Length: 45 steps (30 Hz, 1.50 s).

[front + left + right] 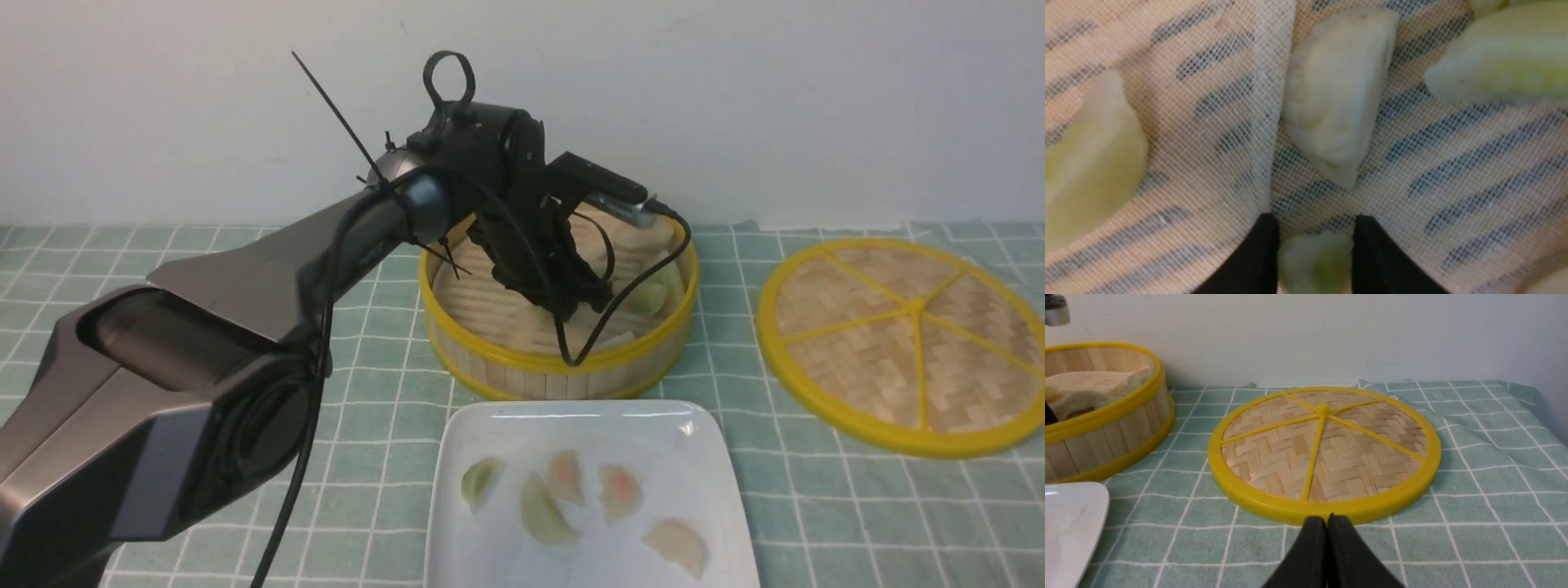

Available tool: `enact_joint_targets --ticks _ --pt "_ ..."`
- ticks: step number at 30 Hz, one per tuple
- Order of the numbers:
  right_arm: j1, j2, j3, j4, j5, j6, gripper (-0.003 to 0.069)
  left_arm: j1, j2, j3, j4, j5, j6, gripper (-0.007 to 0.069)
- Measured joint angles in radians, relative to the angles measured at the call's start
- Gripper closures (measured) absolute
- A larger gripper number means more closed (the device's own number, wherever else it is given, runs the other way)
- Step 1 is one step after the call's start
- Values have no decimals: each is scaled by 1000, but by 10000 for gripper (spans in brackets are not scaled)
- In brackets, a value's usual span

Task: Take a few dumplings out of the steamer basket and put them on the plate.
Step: Use the left arm to grab a dumpling from the steamer, then use the left arm to put the dumpling into the plate

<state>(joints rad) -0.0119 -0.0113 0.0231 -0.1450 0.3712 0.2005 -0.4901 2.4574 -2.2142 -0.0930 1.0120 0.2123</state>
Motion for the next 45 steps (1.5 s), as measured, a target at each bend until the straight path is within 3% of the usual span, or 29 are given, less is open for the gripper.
enact_joint_targets --ticks 10,17,20,26,31,35,45 --pt "0 0 0 -1 0 0 673 -13 -175 0 75 193 -16 428" --pt "0 0 0 -1 0 0 673 -13 -294 10 73 221 -24 428" --pt "0 0 0 0 0 0 673 -13 -377 78 52 222 -34 428" --pt "0 0 0 0 0 0 673 -15 -582 422 -47 222 -42 428" --pt "0 0 0 -1 0 0 673 -44 -617 687 -152 217 -27 428" --pt "0 0 0 -1 0 0 673 -95 -617 837 -166 182 -20 428" --pt "0 0 0 -1 0 0 673 -198 -573 908 -173 -36 -13 426"
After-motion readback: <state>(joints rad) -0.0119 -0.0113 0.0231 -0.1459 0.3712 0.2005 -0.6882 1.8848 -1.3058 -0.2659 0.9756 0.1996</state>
